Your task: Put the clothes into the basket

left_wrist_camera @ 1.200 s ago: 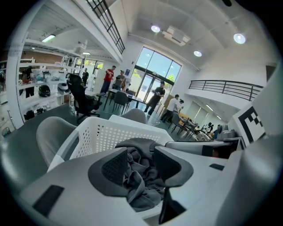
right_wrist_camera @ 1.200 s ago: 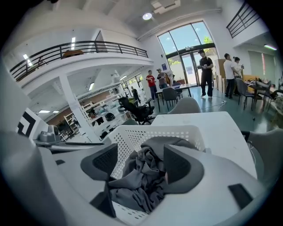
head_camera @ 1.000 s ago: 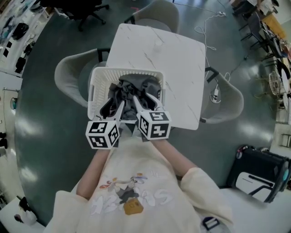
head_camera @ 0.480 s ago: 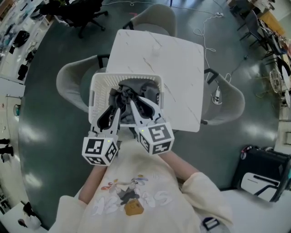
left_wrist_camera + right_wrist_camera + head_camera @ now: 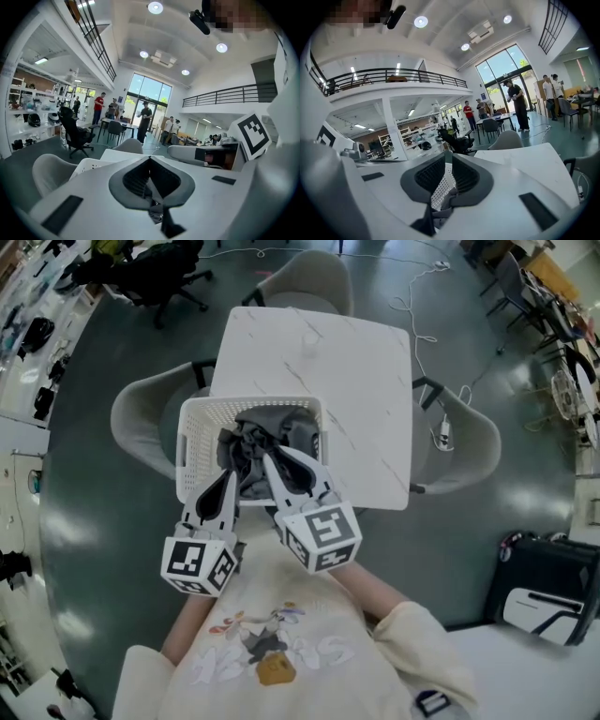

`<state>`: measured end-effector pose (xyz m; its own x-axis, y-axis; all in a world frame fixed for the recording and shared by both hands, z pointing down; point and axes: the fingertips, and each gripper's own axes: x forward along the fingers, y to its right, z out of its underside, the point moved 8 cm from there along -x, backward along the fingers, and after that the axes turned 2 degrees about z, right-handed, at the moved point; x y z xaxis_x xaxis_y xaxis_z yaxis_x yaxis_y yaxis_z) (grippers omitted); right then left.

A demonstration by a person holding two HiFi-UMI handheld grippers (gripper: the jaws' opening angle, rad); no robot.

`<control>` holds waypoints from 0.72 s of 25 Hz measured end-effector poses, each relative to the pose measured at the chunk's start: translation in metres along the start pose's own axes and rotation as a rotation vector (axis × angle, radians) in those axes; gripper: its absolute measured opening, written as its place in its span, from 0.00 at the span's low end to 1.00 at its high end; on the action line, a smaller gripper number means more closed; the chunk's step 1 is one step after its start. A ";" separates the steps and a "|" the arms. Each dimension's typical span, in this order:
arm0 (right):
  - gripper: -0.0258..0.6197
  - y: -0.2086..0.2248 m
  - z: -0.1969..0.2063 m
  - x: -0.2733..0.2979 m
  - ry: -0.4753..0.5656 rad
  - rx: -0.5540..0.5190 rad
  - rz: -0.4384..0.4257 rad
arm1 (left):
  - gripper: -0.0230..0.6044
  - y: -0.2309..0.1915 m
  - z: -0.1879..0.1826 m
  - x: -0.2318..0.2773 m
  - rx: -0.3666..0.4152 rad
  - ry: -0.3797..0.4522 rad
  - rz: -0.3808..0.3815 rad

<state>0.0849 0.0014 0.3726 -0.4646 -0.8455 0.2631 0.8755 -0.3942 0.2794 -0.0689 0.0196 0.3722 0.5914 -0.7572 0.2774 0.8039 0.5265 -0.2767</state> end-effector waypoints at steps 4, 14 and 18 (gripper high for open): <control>0.12 0.004 -0.003 -0.005 0.014 0.008 -0.002 | 0.05 0.002 0.003 0.006 -0.037 -0.010 0.023; 0.11 0.004 -0.001 -0.008 -0.026 -0.034 -0.027 | 0.05 0.015 -0.004 0.008 -0.049 0.006 0.037; 0.11 0.005 -0.005 -0.007 -0.028 -0.057 -0.036 | 0.05 0.016 -0.003 0.010 -0.069 -0.001 0.042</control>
<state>0.0936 0.0036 0.3673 -0.4987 -0.8204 0.2797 0.8640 -0.4446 0.2364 -0.0502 0.0196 0.3680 0.6244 -0.7348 0.2649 0.7722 0.5295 -0.3513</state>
